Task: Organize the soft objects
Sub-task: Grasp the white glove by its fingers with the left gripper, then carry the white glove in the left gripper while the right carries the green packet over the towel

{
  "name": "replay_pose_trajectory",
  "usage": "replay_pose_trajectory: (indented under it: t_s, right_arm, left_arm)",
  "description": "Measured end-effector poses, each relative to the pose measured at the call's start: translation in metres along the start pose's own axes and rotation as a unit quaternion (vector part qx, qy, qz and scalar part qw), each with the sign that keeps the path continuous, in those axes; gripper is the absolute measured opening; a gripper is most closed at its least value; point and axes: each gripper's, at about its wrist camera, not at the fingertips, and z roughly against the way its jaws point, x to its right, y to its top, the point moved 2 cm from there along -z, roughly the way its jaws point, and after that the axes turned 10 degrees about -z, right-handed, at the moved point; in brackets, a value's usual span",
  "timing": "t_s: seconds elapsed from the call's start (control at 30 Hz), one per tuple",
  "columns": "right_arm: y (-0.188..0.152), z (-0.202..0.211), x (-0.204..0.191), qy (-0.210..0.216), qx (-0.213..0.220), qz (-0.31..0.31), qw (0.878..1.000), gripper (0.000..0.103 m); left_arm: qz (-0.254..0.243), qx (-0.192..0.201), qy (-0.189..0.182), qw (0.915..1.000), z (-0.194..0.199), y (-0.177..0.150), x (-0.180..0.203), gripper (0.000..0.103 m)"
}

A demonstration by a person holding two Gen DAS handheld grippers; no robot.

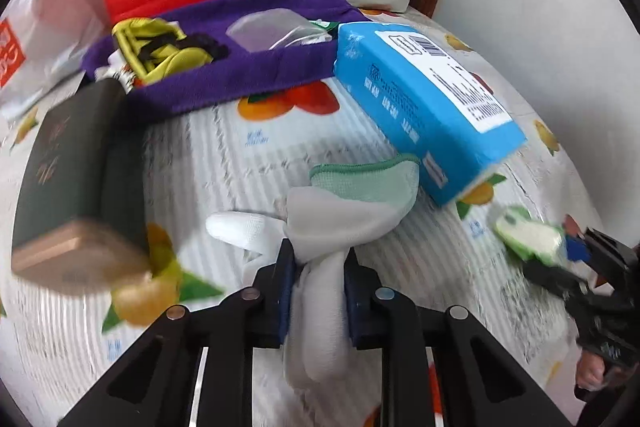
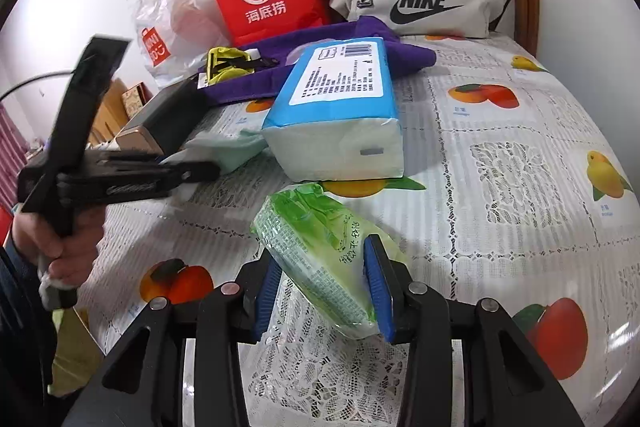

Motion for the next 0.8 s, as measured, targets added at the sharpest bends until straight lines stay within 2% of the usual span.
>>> replay_pose_trajectory:
  t_s: [0.17, 0.53, 0.8]
  right_arm:
    - [-0.002, 0.001, -0.007, -0.026, 0.004, 0.001, 1.000, 0.040]
    - [-0.004, 0.019, -0.015, -0.028, -0.003, -0.011, 1.000, 0.037]
    - [0.000, 0.040, -0.016, -0.019, 0.016, -0.040, 0.999, 0.036]
  left_arm:
    - [0.020, 0.001, -0.003, 0.9998, 0.018, -0.027, -0.004, 0.020]
    - [0.090, 0.015, 0.021, 0.9956, 0.056, -0.082, -0.040, 0.020]
    - [0.111, 0.048, 0.029, 0.9922, 0.088, -0.095, -0.054, 0.020]
